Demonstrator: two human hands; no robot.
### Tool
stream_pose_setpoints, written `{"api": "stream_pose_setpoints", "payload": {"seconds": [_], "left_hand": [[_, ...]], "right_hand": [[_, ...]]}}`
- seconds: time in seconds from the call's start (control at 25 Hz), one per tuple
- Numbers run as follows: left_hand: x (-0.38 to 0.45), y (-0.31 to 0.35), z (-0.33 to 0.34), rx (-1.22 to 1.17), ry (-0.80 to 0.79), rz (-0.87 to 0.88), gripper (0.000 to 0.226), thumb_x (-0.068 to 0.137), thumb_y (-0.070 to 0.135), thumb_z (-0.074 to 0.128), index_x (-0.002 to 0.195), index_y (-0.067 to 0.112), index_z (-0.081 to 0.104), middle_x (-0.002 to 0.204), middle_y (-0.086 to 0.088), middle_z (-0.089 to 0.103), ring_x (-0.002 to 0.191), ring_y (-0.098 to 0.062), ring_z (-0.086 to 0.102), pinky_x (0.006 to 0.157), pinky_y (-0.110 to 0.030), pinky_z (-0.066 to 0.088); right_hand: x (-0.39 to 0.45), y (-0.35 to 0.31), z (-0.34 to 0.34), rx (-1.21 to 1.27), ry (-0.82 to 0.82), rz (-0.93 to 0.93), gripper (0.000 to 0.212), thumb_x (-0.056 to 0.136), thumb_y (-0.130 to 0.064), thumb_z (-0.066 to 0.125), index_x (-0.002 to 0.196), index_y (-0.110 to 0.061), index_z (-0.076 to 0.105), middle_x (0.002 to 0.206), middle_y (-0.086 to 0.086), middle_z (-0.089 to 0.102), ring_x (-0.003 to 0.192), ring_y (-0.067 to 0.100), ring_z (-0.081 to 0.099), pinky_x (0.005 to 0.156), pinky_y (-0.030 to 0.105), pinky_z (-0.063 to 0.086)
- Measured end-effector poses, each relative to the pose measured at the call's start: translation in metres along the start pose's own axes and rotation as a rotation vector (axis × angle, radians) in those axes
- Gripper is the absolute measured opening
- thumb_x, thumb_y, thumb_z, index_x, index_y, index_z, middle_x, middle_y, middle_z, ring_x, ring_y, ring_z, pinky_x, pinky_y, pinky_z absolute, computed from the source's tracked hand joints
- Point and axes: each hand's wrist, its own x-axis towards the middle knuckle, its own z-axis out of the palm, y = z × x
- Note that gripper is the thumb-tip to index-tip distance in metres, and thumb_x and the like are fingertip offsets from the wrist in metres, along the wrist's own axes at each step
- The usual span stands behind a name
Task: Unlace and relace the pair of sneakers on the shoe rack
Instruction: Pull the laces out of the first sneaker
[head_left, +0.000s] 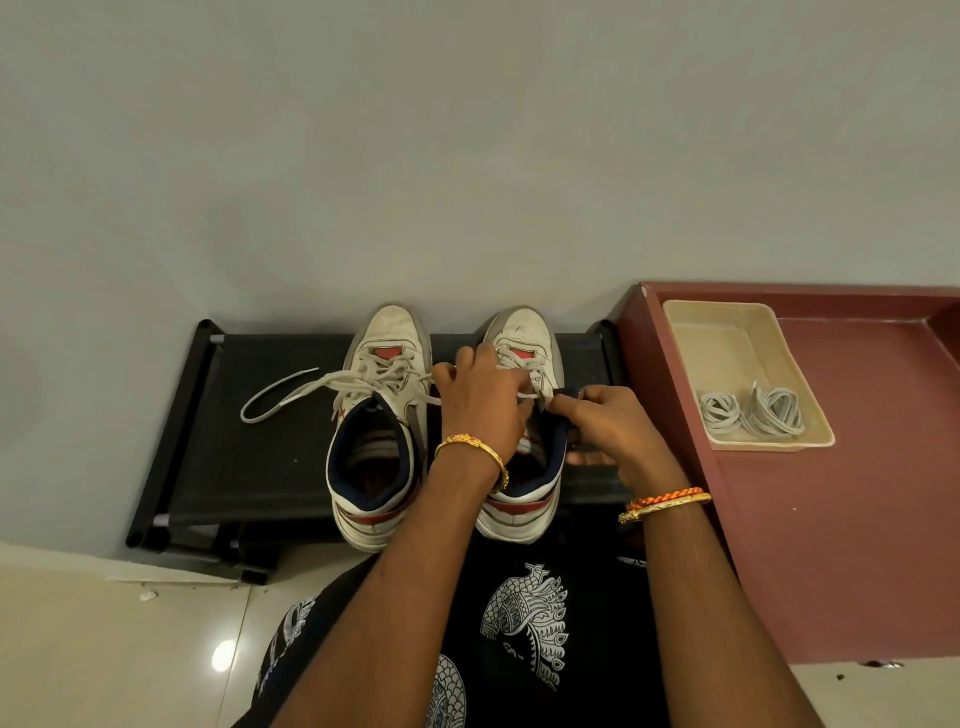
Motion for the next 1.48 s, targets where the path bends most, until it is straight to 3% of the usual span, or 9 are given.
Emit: {"api": "stream_pose_setpoints", "payload": {"seconds": [0.36, 0.52, 0.64, 0.8, 0.92, 1.04, 1.2, 1.4, 1.48], "left_hand": [[0.001, -0.032, -0.019, -0.643, 0.489, -0.356, 0.006, 0.080, 0.024, 0.070, 0.076, 0.024, 0.065, 0.121, 0.001, 0.045, 0.113, -0.013, 0.040, 0.095, -0.030, 0.034], [-0.003, -0.059, -0.040, -1.183, 0.737, -0.642, 0.015, 0.087, 0.011, 0.060, 0.077, 0.017, 0.052, 0.088, -0.002, 0.056, 0.076, -0.007, 0.052, 0.066, -0.012, 0.046], [-0.009, -0.062, -0.043, -1.106, 0.725, -0.686, 0.022, 0.083, 0.010, 0.063, 0.071, 0.020, 0.047, 0.073, 0.002, 0.051, 0.065, -0.009, 0.049, 0.062, -0.021, 0.047], [-0.014, -0.044, -0.042, -0.682, 0.585, -0.580, 0.040, 0.072, 0.017, 0.068, 0.108, 0.017, 0.050, 0.115, -0.007, 0.051, 0.113, -0.025, 0.046, 0.100, -0.043, 0.036], [-0.021, -0.027, -0.038, -0.375, 0.377, -0.232, 0.060, 0.068, 0.029, 0.067, 0.123, 0.021, 0.045, 0.131, -0.004, 0.037, 0.130, -0.022, 0.030, 0.110, -0.044, 0.016], [-0.026, -0.014, -0.022, -0.249, 0.188, -0.071, 0.048, 0.072, 0.038, 0.060, 0.114, 0.018, 0.049, 0.118, -0.001, 0.044, 0.116, -0.021, 0.042, 0.102, -0.037, 0.025], [-0.021, -0.013, -0.004, -0.314, -0.011, -0.299, 0.029, 0.086, 0.030, 0.058, 0.103, 0.008, 0.052, 0.104, -0.011, 0.058, 0.096, -0.030, 0.056, 0.075, -0.035, 0.041], [-0.022, -0.012, 0.012, -0.418, 0.022, -0.361, 0.029, 0.091, 0.033, 0.053, 0.087, 0.007, 0.064, 0.093, -0.017, 0.062, 0.082, -0.032, 0.059, 0.066, -0.034, 0.042], [-0.024, -0.011, 0.012, -0.404, 0.062, -0.410, 0.030, 0.091, 0.033, 0.052, 0.092, 0.005, 0.063, 0.095, -0.015, 0.061, 0.084, -0.031, 0.059, 0.066, -0.033, 0.040]], "right_hand": [[0.000, -0.001, -0.001, 0.019, -0.043, 0.030, 0.016, 0.083, -0.018, 0.069, 0.094, -0.007, 0.062, 0.096, 0.013, 0.069, 0.080, 0.020, 0.066, 0.056, 0.029, 0.056], [-0.001, -0.002, -0.001, 0.019, -0.041, 0.031, 0.013, 0.084, -0.017, 0.068, 0.091, -0.008, 0.061, 0.095, 0.014, 0.069, 0.077, 0.018, 0.065, 0.054, 0.028, 0.054], [0.000, -0.002, 0.001, -0.003, -0.011, 0.014, 0.013, 0.082, -0.016, 0.069, 0.091, -0.010, 0.060, 0.097, 0.013, 0.068, 0.080, 0.019, 0.066, 0.054, 0.028, 0.054], [0.002, -0.002, 0.011, -0.292, 0.179, -0.310, 0.021, 0.081, -0.016, 0.069, 0.100, -0.017, 0.062, 0.094, 0.007, 0.063, 0.080, 0.018, 0.061, 0.063, 0.030, 0.052], [0.005, -0.005, 0.024, -0.550, 0.265, -0.539, 0.025, 0.083, -0.017, 0.066, 0.109, -0.020, 0.066, 0.109, 0.007, 0.054, 0.103, 0.023, 0.050, 0.084, 0.034, 0.047], [0.005, -0.007, 0.036, -0.759, 0.261, -0.552, 0.028, 0.085, -0.025, 0.064, 0.112, -0.020, 0.065, 0.120, 0.006, 0.049, 0.114, 0.026, 0.038, 0.096, 0.039, 0.038], [0.006, -0.008, 0.046, -0.859, 0.346, -0.518, 0.030, 0.084, -0.032, 0.064, 0.111, -0.018, 0.064, 0.127, 0.007, 0.044, 0.119, 0.027, 0.035, 0.099, 0.041, 0.032], [0.008, -0.009, 0.048, -0.838, 0.405, -0.575, 0.020, 0.085, -0.031, 0.063, 0.096, -0.015, 0.070, 0.122, 0.006, 0.048, 0.114, 0.025, 0.042, 0.093, 0.041, 0.036], [0.008, -0.009, 0.043, -0.612, 0.530, -0.582, 0.015, 0.082, -0.024, 0.063, 0.083, -0.011, 0.068, 0.112, 0.007, 0.055, 0.102, 0.025, 0.051, 0.084, 0.038, 0.041]]}}
